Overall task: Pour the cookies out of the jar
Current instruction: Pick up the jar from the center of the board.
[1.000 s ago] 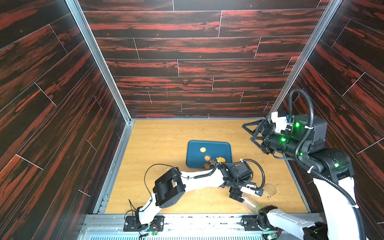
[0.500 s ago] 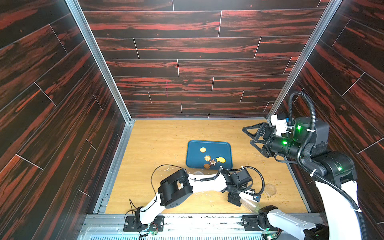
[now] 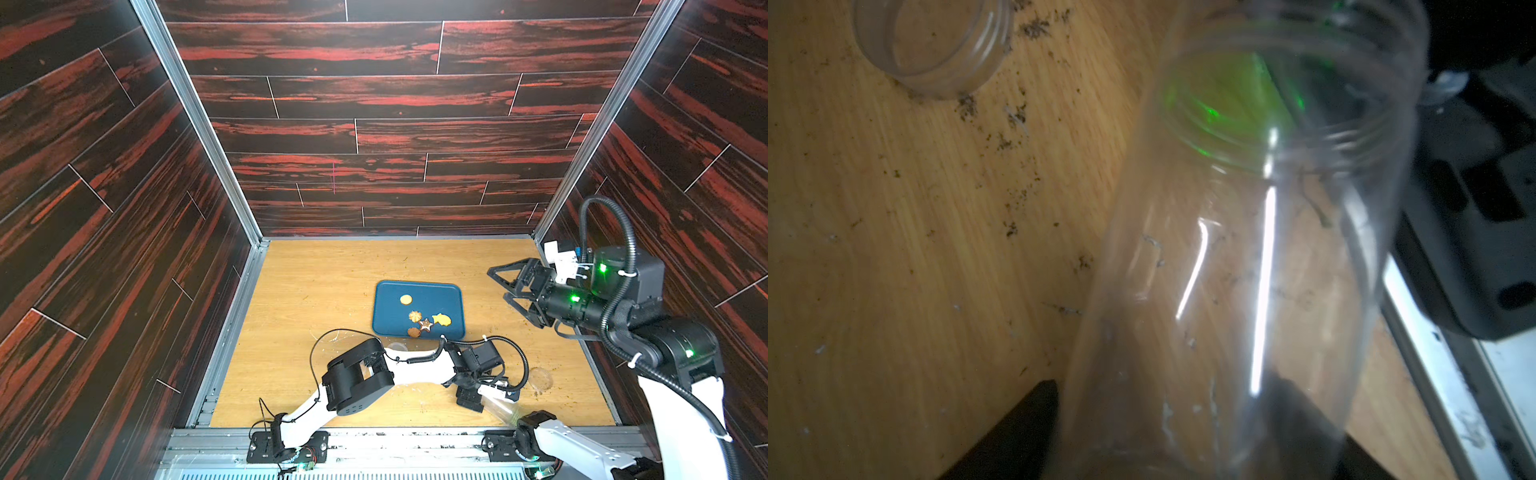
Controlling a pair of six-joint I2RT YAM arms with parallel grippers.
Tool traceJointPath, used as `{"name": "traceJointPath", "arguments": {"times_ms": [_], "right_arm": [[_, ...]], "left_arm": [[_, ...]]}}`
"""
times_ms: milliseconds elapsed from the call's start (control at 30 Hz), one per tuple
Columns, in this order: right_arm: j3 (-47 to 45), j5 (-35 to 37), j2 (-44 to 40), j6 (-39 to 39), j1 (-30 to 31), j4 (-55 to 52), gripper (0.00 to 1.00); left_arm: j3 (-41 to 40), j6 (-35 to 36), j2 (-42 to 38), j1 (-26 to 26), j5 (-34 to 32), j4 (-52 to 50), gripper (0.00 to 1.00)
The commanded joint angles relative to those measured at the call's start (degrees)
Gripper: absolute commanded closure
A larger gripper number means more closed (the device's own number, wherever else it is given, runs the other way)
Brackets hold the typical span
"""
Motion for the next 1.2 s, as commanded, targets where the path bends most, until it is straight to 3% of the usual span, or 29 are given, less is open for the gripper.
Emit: {"name": "traceJointPath", "arguments": {"times_ms": [0, 100, 200, 267, 400, 500, 600, 833, 1167], "right_arm": [[-0.51, 0.24, -0.39, -0.84, -0.25, -1.90, 0.02], [-0.80, -0.07, -0.35, -0.97, -0.23, -1.74, 0.02], [-1.40, -0.29, -0.28, -0.98, -0.18, -1.39, 0.02], [-1.76, -0.32, -0.20, -1.06, -0.25, -1.23, 0.02], [-2.45, -0.20, -0.04, -1.08, -0.25, -0.34, 0.02], [-2.18, 0.36, 0.20, -1.17, -0.25, -0.06, 0.02], [-2.02, 0.98, 0.53, -1.50, -0.25, 0.06, 0.02], [-1.49, 1.73, 1.74, -1.67, -0.25, 1.08, 0.02], [9.23, 7.83, 7.34, -5.39, -0.77, -2.68, 0.02]], "left_arm": [[0.52, 0.45, 1.32, -0.25, -0.27, -1.22, 0.22], [-0.73, 0.62, 0.68, -0.24, 0.11, -1.86, 0.27], [-0.87, 0.51, 0.24, -0.20, 0.03, -4.42, 0.44], [-1.11, 0.44, -0.34, -0.24, 0.05, -5.63, 0.46], [-1.39, -1.49, -1.59, -0.22, -1.90, -7.13, 0.64], [-2.04, -3.65, -3.24, -0.10, -3.99, -7.37, 0.65], [-4.27, -6.17, -5.75, 0.75, -4.47, -4.38, 0.73], [-9.61, -9.96, -11.16, 3.17, -4.85, 1.29, 0.75], [-18.26, -26.32, -26.95, 11.88, -7.05, 15.22, 0.75]]}}
